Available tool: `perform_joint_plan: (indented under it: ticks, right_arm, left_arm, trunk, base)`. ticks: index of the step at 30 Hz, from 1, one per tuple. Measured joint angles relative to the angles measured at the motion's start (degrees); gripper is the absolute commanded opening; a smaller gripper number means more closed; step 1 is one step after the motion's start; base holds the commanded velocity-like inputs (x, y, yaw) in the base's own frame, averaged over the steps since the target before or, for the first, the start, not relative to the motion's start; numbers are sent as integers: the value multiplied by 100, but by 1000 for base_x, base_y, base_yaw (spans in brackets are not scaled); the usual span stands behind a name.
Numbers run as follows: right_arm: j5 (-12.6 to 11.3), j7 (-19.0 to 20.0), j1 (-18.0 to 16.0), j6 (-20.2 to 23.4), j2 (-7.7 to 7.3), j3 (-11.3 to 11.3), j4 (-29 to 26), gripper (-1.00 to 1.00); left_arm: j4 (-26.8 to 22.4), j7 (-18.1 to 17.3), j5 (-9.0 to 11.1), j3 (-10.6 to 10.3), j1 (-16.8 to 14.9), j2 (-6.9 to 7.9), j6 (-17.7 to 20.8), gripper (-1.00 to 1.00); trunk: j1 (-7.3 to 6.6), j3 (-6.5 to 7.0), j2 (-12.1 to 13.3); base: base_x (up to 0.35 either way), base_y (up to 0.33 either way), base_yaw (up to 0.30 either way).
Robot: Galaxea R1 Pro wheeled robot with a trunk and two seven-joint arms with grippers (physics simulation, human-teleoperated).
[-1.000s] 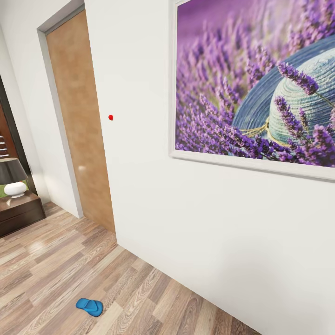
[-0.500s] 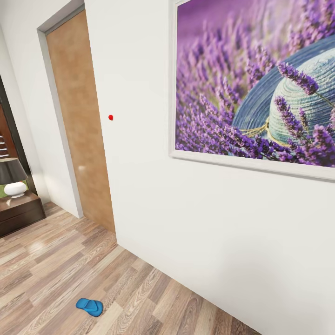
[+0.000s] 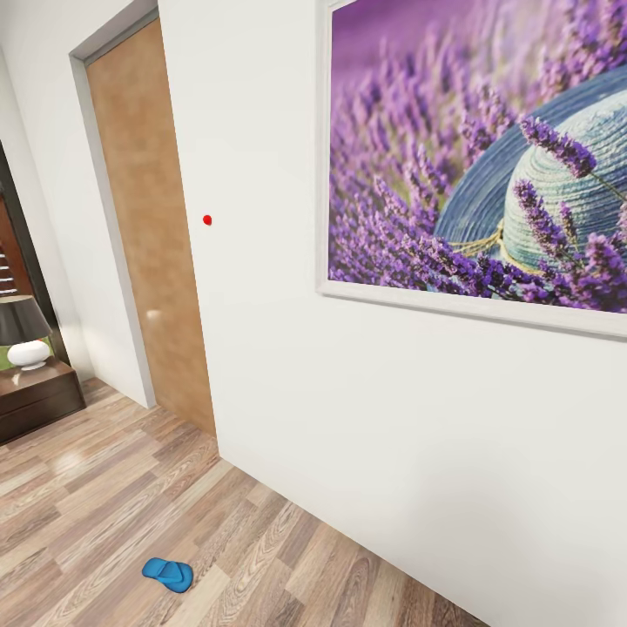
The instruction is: In the bedroom, move the book from the bed onto either nightstand, and place the two sandals side by side next to the bed.
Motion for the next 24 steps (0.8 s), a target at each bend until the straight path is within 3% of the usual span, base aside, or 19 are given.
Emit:
perform_joint_plan:
  ticks: [24]
  right_arm:
    - [-22,-50,-38,16,53,-12,-936,100]
  left_arm:
    - [-2,9,-5,-2,-1,-6,-42,100]
  trunk:
    - [0,1,0]
  base:
    - [0,0,0]
